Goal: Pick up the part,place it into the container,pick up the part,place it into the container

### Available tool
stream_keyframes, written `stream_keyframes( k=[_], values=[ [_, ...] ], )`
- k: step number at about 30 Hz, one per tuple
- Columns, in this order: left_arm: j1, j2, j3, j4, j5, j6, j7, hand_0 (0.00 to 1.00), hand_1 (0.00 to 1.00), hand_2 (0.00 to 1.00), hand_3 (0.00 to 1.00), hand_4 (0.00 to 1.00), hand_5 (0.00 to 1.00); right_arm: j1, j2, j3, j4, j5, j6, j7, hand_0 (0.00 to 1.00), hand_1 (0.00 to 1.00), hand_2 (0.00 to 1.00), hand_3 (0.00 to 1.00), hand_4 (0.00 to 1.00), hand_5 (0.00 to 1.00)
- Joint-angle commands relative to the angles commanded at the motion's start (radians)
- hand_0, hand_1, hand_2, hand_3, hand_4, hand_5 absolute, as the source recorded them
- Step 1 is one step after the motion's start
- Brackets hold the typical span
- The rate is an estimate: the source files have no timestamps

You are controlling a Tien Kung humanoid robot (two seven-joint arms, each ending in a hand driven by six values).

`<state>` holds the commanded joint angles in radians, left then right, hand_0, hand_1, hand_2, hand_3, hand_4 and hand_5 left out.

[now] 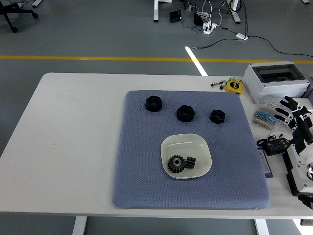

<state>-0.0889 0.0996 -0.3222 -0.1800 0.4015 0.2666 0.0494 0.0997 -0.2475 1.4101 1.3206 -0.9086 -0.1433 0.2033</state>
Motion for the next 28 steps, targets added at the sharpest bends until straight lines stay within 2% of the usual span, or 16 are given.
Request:
stream_keyframes(
  k=[28],
  values=[
    [0.012, 0.002, 0.0, -0.001, -0.001, 0.0, 0.0, 0.71, 0.657, 0.698, 0.582, 0.676, 0.637, 0.001, -0.001, -0.016, -0.005, 0.019, -0.056, -0.01, 0.658, 0.662, 0.756, 0.704, 0.998, 0.679]
  ],
)
